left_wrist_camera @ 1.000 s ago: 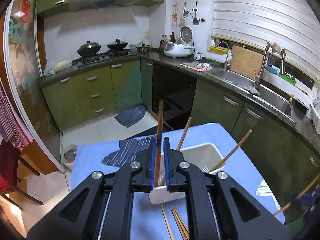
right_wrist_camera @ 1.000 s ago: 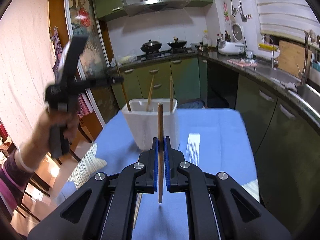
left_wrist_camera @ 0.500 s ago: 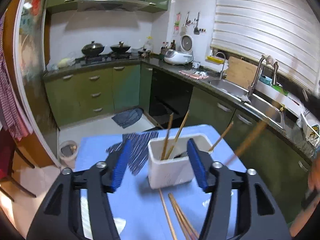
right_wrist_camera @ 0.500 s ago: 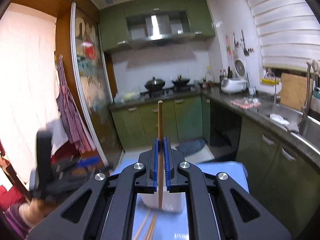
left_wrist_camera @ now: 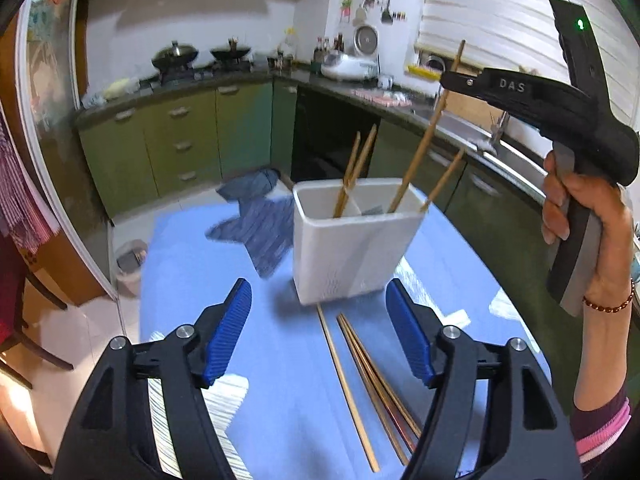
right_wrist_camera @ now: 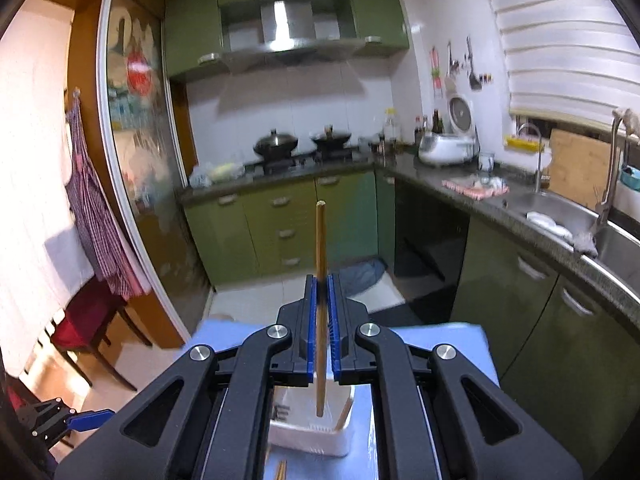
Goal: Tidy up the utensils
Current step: 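Lower the right tool's chopstick into the white holder and open it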
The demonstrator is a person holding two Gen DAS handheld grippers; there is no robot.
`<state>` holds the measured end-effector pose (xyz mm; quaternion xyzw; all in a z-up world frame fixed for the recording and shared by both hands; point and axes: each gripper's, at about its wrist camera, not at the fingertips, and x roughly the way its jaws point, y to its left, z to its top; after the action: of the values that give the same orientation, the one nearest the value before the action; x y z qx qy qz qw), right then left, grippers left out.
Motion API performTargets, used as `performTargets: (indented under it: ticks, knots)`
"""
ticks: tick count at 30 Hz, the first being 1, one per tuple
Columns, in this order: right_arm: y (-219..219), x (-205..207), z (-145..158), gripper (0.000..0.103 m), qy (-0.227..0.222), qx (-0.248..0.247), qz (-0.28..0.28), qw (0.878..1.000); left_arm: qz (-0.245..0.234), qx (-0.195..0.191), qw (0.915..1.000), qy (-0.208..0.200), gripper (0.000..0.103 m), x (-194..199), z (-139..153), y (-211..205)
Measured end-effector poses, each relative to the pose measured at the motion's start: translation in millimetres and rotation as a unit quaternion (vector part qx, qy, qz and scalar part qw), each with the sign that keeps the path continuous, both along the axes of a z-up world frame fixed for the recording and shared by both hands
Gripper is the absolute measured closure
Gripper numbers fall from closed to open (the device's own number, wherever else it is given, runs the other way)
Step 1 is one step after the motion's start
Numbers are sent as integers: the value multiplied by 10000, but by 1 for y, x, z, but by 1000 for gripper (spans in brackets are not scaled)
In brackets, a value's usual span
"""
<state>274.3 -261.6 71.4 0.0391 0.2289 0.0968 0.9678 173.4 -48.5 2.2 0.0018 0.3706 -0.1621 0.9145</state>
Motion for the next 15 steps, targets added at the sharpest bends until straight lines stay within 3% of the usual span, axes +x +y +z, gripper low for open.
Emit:
performTargets:
  ticks: [2, 3, 4, 11, 15]
  knots:
    - [2, 2, -9, 92, 101, -78, 42, 9999, -18, -35, 9998, 193, 37, 3, -9, -3]
    - [4, 0, -12, 84, 126, -115, 69, 9998, -32, -55, 9996, 283, 37, 5, -13, -4]
    - [5, -3, -13, 82, 110, -113, 97, 9998, -33, -41, 9994, 343, 37, 6, -16, -6]
    - [-10, -70, 2, 79, -333, -40, 247, 9991, -87, 171, 9985, 510, 37, 11, -34, -26]
    - [-23, -111, -19, 76, -195, -69, 295, 9994, -63, 297, 9975, 633, 37, 18, -48, -34]
